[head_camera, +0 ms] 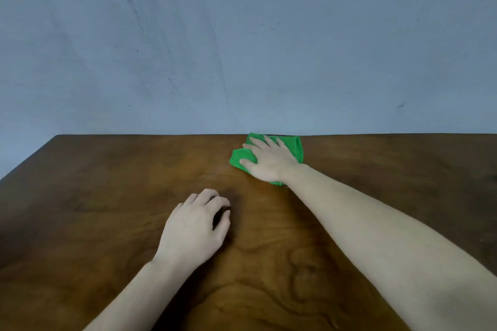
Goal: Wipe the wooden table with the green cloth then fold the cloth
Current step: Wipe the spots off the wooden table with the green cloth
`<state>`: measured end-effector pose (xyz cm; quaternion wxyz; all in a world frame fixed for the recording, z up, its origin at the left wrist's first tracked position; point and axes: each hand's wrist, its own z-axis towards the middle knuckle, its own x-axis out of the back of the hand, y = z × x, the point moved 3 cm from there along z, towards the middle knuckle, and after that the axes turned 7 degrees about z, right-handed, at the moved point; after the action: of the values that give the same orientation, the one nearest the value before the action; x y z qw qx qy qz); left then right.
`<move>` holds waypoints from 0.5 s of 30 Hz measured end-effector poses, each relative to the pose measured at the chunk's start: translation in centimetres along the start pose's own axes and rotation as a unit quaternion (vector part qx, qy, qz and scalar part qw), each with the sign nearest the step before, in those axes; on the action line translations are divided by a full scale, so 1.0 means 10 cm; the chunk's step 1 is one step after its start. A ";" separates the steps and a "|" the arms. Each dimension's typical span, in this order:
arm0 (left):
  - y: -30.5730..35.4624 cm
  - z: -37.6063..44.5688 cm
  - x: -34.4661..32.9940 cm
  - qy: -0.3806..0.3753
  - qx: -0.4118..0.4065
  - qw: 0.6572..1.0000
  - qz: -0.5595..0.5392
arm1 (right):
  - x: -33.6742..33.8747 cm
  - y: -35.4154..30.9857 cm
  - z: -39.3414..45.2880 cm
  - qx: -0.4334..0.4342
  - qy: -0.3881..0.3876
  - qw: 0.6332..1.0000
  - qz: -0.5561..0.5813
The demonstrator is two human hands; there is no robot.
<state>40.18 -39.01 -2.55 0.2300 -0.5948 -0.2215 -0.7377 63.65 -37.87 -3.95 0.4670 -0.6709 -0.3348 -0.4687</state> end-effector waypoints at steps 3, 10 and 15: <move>-0.18 -0.08 0.06 0.020 0.030 0.999 0.001 | -0.17 -0.57 0.08 0.120 -0.042 0.992 -0.007; -0.10 -0.03 0.04 0.014 0.022 0.999 0.027 | 0.03 -0.19 0.09 0.124 -0.048 0.991 -0.004; 0.18 0.10 -0.01 -0.025 -0.016 0.999 0.019 | 0.33 0.98 -0.32 -0.025 0.005 1.000 0.002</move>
<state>42.05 -39.87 -2.40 0.2287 -0.6206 -0.2040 -0.7217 72.37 -44.20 -3.53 0.4527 -0.6806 -0.3198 -0.4792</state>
